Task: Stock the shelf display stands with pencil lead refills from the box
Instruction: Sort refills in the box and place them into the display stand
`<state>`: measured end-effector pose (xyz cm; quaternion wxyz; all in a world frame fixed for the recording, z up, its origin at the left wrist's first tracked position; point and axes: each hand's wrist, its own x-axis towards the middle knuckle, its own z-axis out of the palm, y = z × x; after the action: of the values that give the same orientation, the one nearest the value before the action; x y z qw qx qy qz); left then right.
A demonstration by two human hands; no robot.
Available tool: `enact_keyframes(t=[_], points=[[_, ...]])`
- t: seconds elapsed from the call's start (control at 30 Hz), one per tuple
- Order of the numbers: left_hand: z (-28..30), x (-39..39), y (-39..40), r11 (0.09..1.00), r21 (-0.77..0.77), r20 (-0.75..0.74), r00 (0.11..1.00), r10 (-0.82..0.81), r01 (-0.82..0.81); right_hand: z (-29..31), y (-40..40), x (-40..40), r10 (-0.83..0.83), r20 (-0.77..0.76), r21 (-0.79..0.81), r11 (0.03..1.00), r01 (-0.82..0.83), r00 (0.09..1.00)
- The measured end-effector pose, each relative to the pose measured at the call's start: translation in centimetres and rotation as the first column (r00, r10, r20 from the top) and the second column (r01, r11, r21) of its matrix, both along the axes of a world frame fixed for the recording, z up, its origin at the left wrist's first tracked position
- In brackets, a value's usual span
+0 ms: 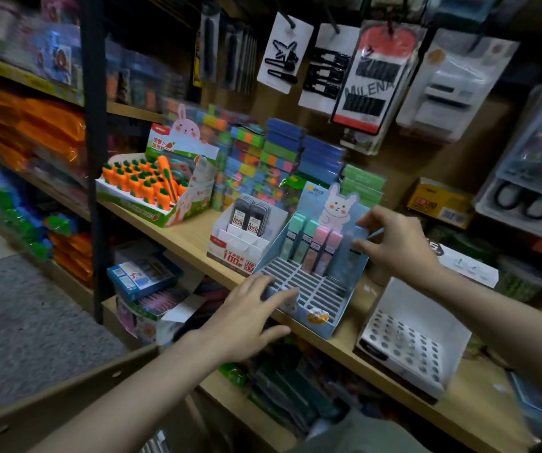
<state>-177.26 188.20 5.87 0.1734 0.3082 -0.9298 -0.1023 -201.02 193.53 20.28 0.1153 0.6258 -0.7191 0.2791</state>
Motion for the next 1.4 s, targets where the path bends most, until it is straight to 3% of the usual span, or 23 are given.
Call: enact_keyframes(t=[0.23, 0.7, 1.2, 1.3, 1.4], points=[[-0.8, 0.5, -0.7, 0.995, -0.104, 0.003, 1.000, -0.010, 0.011, -2.8, -1.9, -0.8, -0.071, -0.014, -0.003, 0.997, 0.071, 0.997], [-1.4, 0.4, -0.5, 0.998, -0.063, -0.033, 0.999, -0.013, 0.011, -4.5, -2.2, 0.5, -0.126, -0.022, -0.054, 0.991, 0.125, 0.992], [-1.3, 0.8, -0.1, 0.998, -0.060, -0.012, 0.999, -0.036, 0.036, -5.6, -0.4, 2.6, -0.105, -0.093, 0.125, 0.985, 0.116, 0.990], [-1.9, 1.7, 0.6, 0.988, -0.142, -0.128, 0.989, -0.074, 0.056, -5.7, 0.7, 3.8, -0.064, -0.037, 0.039, 0.997, 0.066, 0.997], [-3.3, 4.0, 1.4, 0.990, -0.143, -0.324, 0.945, -0.037, -0.010, -7.3, 2.0, 7.3, 0.177, -0.036, -0.064, 0.982, -0.179, 0.984]])
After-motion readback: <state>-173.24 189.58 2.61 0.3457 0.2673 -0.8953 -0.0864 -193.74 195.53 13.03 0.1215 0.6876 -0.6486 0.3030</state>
